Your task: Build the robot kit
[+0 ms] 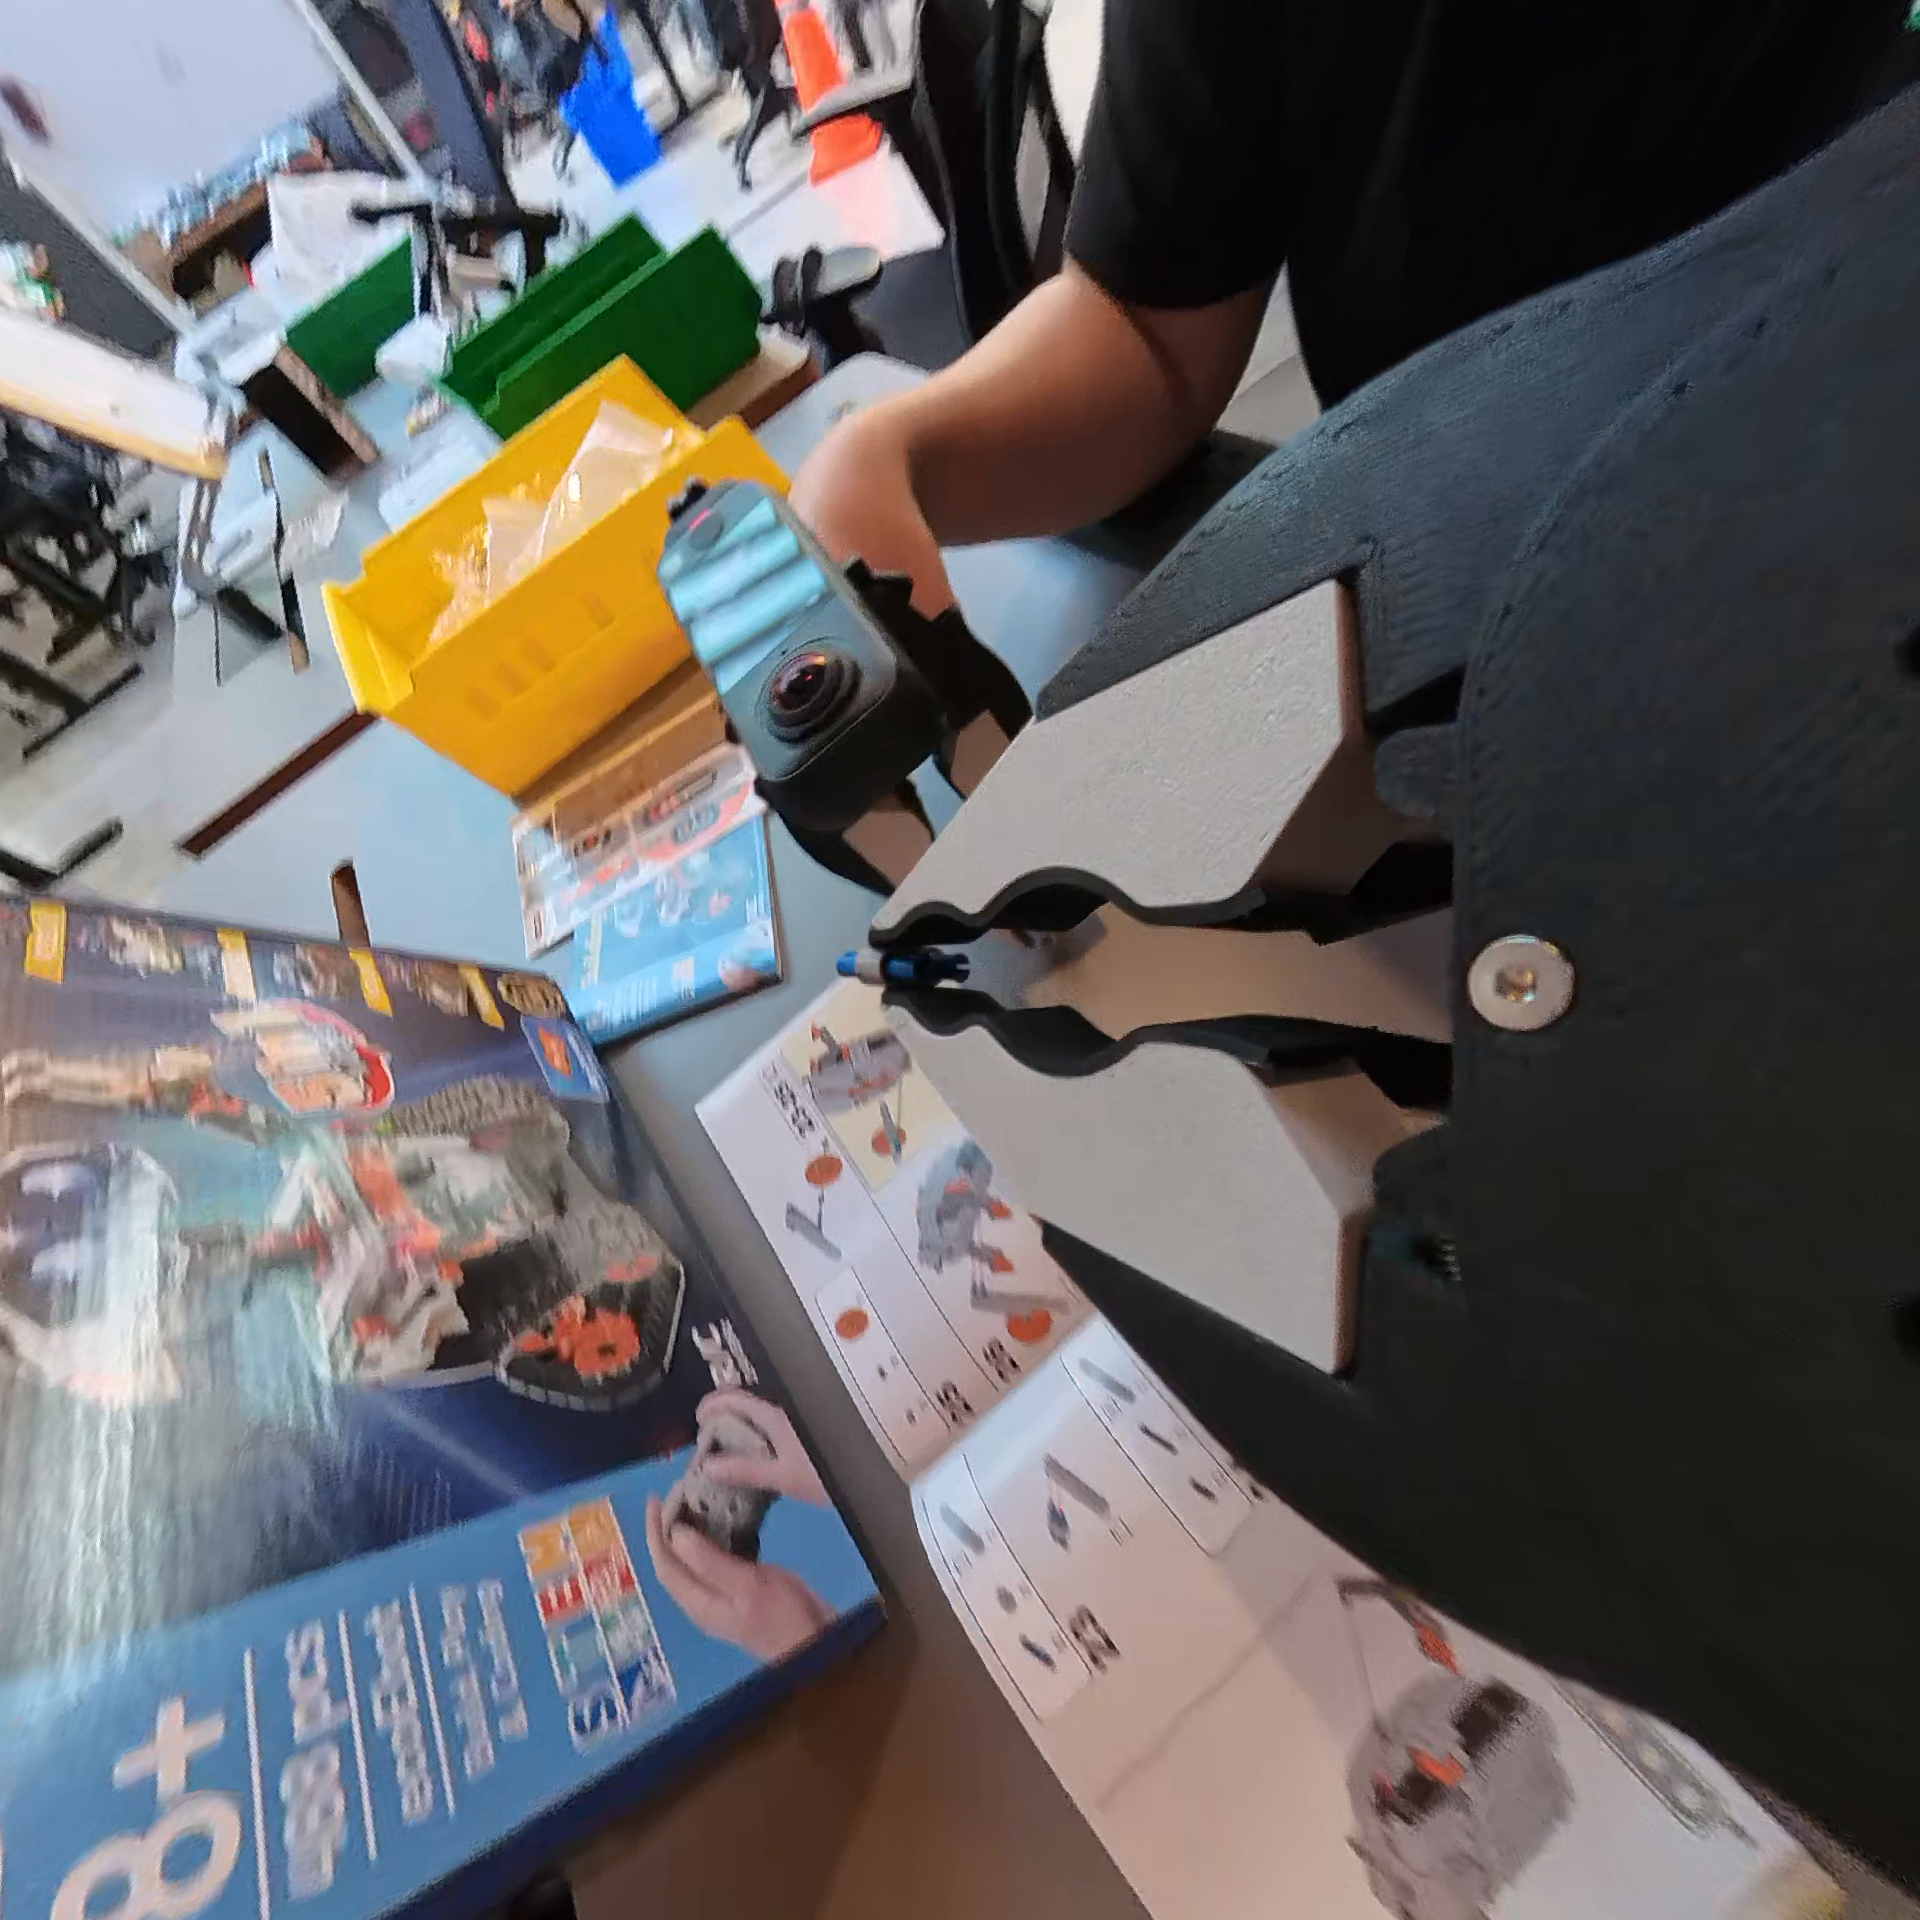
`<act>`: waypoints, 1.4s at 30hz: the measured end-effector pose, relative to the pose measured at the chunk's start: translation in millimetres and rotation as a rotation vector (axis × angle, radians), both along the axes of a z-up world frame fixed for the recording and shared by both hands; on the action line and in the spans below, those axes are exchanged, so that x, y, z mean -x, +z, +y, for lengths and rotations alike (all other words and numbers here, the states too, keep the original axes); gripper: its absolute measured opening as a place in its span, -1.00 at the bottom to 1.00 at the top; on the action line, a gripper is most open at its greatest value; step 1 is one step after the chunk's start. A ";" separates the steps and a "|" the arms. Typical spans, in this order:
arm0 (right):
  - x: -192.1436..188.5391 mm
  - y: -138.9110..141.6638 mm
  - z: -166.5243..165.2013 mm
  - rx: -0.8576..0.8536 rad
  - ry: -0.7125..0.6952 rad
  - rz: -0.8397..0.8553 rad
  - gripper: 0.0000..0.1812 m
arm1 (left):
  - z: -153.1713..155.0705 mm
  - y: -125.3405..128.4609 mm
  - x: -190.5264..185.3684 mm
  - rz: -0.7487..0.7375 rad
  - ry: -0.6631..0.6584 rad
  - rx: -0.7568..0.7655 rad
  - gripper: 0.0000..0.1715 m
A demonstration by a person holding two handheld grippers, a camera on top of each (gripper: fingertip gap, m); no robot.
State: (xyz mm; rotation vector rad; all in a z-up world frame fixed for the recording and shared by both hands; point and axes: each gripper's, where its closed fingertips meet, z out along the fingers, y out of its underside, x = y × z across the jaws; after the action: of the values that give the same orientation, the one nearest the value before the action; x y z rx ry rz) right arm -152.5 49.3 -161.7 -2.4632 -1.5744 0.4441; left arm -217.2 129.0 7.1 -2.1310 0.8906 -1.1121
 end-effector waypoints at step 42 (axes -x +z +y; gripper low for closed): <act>31.9 199.0 21.7 -0.972 0.161 0.648 -0.85 | -63.9 27.2 -47.6 -0.306 -0.431 0.181 -0.93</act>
State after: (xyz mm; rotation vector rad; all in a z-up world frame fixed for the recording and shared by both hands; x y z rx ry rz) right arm -184.3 71.0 37.3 -1.2972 -1.2572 0.3280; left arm -169.5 65.1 34.3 -1.8743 1.1668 -1.7391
